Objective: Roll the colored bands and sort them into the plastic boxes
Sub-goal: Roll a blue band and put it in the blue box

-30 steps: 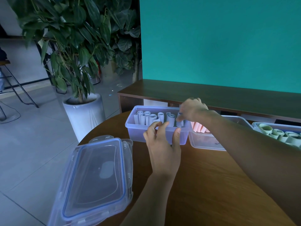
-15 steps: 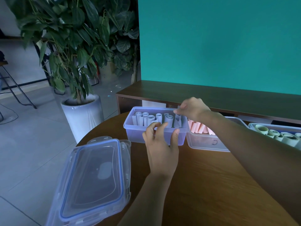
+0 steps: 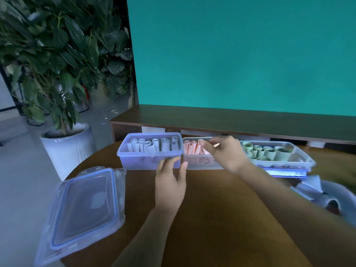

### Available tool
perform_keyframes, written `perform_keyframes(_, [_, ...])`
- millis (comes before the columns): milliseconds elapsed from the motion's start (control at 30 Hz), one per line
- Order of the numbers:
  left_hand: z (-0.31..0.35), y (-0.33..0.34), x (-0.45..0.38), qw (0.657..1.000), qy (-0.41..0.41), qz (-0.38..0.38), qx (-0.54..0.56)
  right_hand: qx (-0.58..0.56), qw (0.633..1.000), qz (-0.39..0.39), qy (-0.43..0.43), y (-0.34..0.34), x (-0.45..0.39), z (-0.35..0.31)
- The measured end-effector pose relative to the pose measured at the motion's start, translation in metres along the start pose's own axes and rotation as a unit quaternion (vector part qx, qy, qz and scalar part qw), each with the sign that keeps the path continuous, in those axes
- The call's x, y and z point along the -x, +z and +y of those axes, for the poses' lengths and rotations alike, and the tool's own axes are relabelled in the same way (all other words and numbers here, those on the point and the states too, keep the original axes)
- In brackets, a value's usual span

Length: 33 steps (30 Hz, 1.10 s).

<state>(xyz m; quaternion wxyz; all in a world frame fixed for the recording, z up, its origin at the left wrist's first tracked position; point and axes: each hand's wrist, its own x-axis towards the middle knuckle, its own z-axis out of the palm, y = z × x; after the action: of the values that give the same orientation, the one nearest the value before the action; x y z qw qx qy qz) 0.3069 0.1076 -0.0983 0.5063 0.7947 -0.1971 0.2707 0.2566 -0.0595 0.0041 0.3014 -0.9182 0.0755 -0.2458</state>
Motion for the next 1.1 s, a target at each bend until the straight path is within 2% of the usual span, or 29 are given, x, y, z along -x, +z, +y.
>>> perform_keyframes(133, [0.044,0.015,0.037,0.991,0.000,-0.131,0.026,-0.035,0.999,0.018,0.033,-0.025,0.077,0.027])
perform_keyframes(233, [0.077,0.027,0.067,0.978,-0.017,-0.201,0.057,-0.035,0.996,0.050,0.068,-0.044,0.129,0.049])
perform_keyframes(500, [0.137,0.056,0.125,0.957,-0.017,-0.281,0.069,-0.029,0.976,0.146,0.156,-0.088,0.227,0.102])
perform_keyframes(667, [0.153,0.074,0.134,0.945,-0.024,-0.322,0.044,-0.038,0.968,0.152,0.194,-0.110,0.247,0.118])
perform_keyframes(833, [0.179,0.105,0.147,0.950,0.009,-0.311,-0.024,-0.043,0.965,0.151,0.211,-0.116,0.251,0.128])
perform_keyframes(933, [0.193,0.120,0.151,0.956,-0.014,-0.288,-0.046,-0.057,0.962,0.159,0.215,-0.118,0.252,0.130])
perform_keyframes(1100, [0.196,0.113,0.153,0.971,-0.076,-0.224,0.030,-0.061,0.962,0.183,0.193,-0.116,0.254,0.133])
